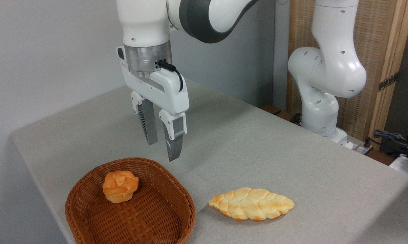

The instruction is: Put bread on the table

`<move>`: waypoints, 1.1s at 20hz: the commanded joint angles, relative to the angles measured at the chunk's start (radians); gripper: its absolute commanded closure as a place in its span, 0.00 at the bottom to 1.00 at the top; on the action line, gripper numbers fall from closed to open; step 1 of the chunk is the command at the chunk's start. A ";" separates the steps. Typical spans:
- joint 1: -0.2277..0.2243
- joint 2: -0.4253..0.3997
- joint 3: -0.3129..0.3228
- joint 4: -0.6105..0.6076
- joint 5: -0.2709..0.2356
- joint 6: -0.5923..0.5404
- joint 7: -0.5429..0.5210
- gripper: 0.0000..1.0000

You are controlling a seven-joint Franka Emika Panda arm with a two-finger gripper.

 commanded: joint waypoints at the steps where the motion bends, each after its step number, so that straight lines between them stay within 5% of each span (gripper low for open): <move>1: -0.002 0.006 0.008 0.017 -0.003 -0.010 -0.012 0.00; 22: 0.003 0.010 0.009 0.020 -0.004 -0.008 -0.014 0.00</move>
